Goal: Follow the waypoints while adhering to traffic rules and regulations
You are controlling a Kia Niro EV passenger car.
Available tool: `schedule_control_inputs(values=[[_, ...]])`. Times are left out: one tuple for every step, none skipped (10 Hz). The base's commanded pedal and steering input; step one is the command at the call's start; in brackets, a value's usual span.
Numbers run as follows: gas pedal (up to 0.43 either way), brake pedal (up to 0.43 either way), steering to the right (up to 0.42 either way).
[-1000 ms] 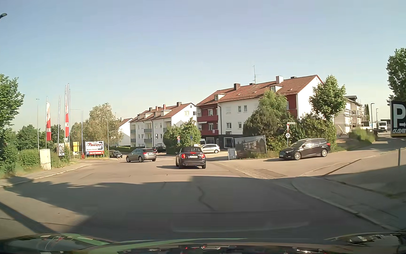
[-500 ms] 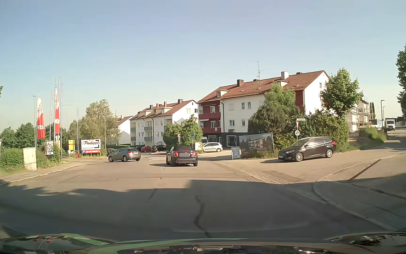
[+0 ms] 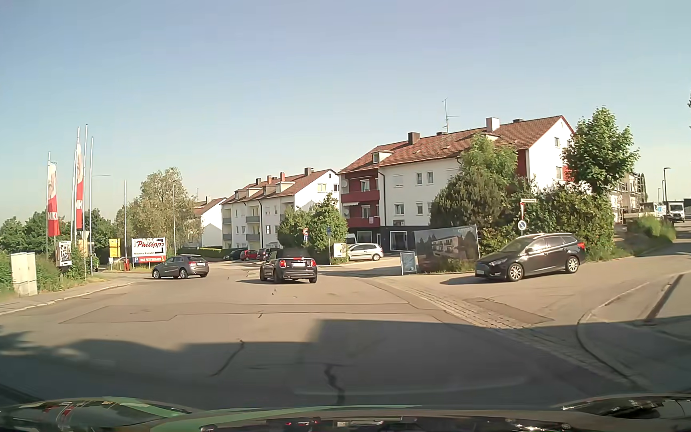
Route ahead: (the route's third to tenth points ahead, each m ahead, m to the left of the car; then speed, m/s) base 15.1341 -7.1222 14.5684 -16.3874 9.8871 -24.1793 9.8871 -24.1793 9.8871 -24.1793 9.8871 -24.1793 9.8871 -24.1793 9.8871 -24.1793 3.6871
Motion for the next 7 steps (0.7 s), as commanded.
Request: schedule_control_inputs(values=[[0.0,0.232,-0.016],[0.0,0.232,-0.014],[0.0,0.22,-0.012],[0.0,0.213,-0.011],[0.0,0.213,-0.008],[0.0,0.189,-0.003],[0.0,0.171,0.005]])
